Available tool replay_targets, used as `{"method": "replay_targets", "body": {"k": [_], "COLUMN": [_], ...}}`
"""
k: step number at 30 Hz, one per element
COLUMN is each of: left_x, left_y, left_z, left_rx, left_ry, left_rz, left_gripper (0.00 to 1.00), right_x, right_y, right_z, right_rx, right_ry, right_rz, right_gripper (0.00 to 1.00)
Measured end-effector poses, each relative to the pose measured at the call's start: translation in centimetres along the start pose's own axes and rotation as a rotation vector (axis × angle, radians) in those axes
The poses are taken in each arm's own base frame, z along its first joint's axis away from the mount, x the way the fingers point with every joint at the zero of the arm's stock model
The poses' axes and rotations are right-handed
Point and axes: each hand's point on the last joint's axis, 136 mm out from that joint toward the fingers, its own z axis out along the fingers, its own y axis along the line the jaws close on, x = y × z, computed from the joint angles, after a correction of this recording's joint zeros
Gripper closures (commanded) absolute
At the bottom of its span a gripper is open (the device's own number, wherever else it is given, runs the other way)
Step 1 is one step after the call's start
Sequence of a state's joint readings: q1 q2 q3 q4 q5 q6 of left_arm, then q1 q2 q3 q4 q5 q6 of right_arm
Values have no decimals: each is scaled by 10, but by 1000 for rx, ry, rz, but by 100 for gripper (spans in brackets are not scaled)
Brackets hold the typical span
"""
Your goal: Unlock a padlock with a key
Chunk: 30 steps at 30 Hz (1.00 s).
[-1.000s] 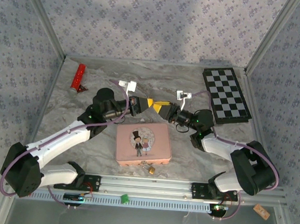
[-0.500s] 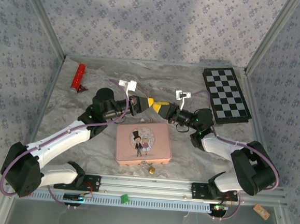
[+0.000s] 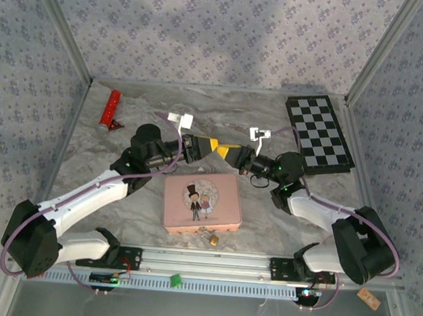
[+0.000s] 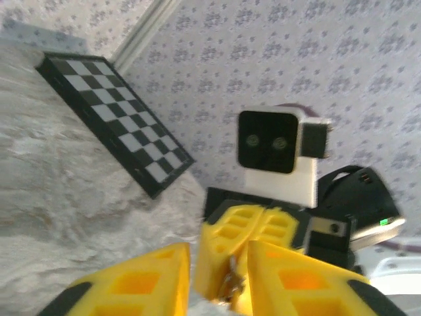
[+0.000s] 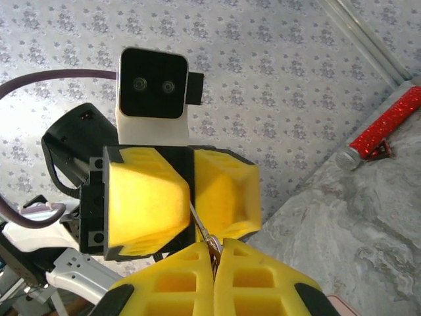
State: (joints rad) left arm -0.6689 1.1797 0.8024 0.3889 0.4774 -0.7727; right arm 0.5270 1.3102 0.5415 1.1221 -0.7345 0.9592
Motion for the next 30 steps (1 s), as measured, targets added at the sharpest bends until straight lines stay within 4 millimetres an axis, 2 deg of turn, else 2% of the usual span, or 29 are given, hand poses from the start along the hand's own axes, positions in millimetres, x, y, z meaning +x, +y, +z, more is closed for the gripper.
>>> {"method": "replay_targets", "body": {"k": [2, 4, 11, 14, 17, 20, 24, 28, 30], "left_x": [2, 3, -19, -10, 24, 74, 133, 177, 192], "left_y": [11, 25, 89, 102, 97, 77, 53, 39, 36], "left_z": [-3, -10, -49, -54, -46, -45, -58, -72, -81], "left_rx": [-55, -137, -564, -700, -775, -771, -743, -728, -722], "left_ry": [4, 4, 7, 105, 269, 456, 690, 884, 956], "left_rz": [8, 25, 49, 90, 199, 344, 512, 638, 667], "left_gripper": [32, 26, 23, 22, 18, 15, 5, 5, 7], "right_x": [-1, 0, 5, 17, 33, 39, 30, 19, 16], "right_y": [-6, -18, -53, -69, -86, -95, -94, -95, -97], "right_z": [-5, -12, -43, -61, -82, -100, -115, -125, -128], "right_rx": [55, 157, 518, 644, 767, 859, 921, 960, 976], "right_ry": [0, 9, 113, 180, 246, 281, 255, 215, 203], "right_rz": [-16, -43, -167, -181, -173, -178, -207, -220, -221], "right_gripper": [100, 100, 100, 100, 100, 100, 100, 100, 100]}}
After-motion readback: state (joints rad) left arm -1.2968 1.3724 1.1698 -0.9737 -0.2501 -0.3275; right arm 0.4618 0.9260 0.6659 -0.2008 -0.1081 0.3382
